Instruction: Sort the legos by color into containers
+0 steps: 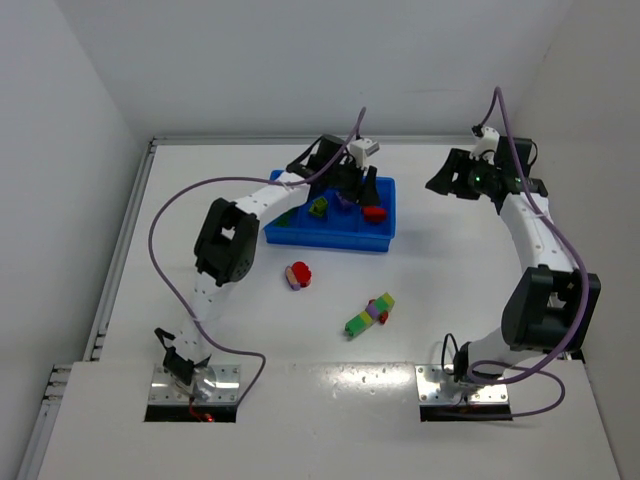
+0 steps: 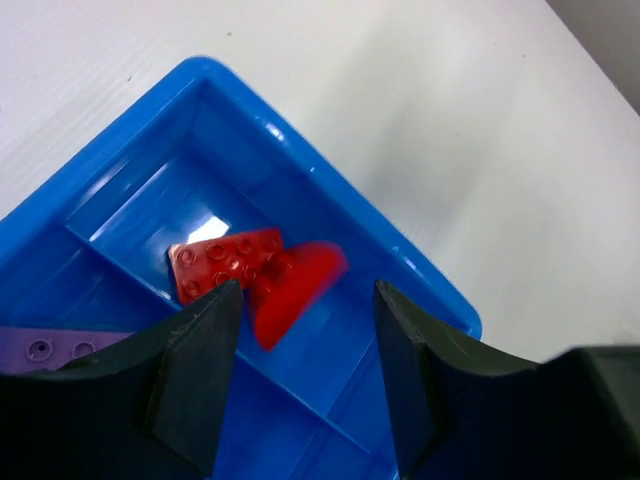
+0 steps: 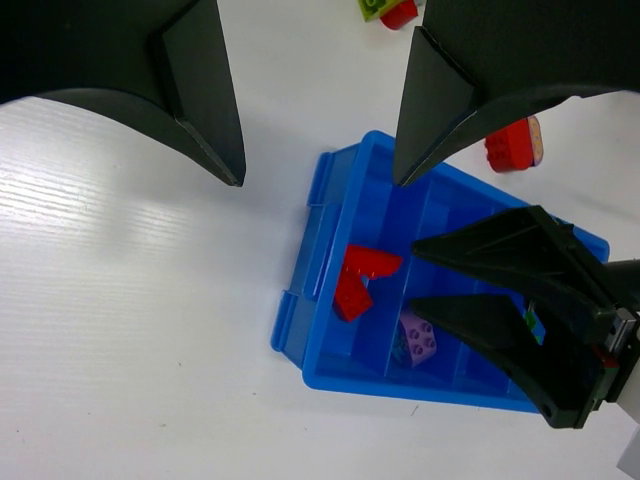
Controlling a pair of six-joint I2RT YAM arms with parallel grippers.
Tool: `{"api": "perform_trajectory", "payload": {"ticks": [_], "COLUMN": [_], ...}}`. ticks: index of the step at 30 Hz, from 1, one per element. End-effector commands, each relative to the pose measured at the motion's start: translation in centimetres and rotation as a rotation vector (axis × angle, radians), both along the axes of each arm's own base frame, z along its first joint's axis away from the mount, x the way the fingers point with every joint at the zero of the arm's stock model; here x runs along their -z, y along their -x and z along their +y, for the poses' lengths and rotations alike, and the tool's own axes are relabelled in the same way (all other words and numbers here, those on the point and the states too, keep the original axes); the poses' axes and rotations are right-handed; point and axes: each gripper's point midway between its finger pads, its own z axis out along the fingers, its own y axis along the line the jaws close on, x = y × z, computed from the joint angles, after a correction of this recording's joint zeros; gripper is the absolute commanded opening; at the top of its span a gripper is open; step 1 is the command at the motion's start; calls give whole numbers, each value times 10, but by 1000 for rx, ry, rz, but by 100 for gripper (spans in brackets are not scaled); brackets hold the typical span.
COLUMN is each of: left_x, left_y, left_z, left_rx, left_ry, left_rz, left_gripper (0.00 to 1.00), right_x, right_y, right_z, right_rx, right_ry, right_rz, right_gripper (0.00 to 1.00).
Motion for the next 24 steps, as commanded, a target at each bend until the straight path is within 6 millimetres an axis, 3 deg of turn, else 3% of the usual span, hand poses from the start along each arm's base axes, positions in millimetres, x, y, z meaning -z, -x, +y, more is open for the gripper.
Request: {"api": "perform_trajectory", "payload": {"ticks": [1, 3, 5, 7, 8, 9, 10, 11, 12, 13, 15, 17, 18, 20, 24], "left_x": [-42, -57, -73, -105, -128, -113, -148, -131, -132, -161, -130, -126, -103, -78, -51], "left_y": [3, 10, 16, 28, 41, 44, 61, 79, 91, 110, 137, 156, 166, 175, 196], "left_z": [-14, -16, -15, -7, 3, 6, 17, 29, 43, 62, 98, 126, 146, 178, 204], "left_rx": [52, 66, 88, 111, 125, 139, 161, 192, 233, 254, 338, 370, 386, 313, 174], "left_ry": [22, 30, 42, 56, 52, 20, 41, 8, -19, -4, -124, -216, -298, -392, -395], "left_rz": [-121, -147, -161, -214, -263, -249, -316, -291, -334, -399, -396, -429, -377, -306, -256], "left_gripper": [61, 68, 68, 68, 68, 68, 67, 67, 67, 67, 67, 67, 67, 63, 60], "right_x": [-6, -10, -10, -15, -14, -15, -14, -16, -17, -16, -20, -22, -19, -19, -21], "right_y": [-2, -1, -1, 3, 4, 5, 8, 10, 11, 16, 18, 20, 19, 21, 23], "right_z": [1, 1, 1, 2, 7, 10, 12, 20, 23, 29, 38, 50, 50, 61, 70], "right_rx": [-13, -13, -13, -13, -31, -45, -61, -103, -119, -150, -188, -245, -244, -276, -304], "right_ry": [-14, -12, -12, -10, -16, -27, -26, -35, -47, -73, -94, -131, -133, -127, -122], "right_rz": [-21, -31, -31, -45, -46, -48, -52, -61, -64, -59, -71, -70, -61, -64, -68], "right_gripper": [61, 61, 61, 61, 61, 61, 61, 61, 61, 61, 61, 61, 61, 61, 61]}}
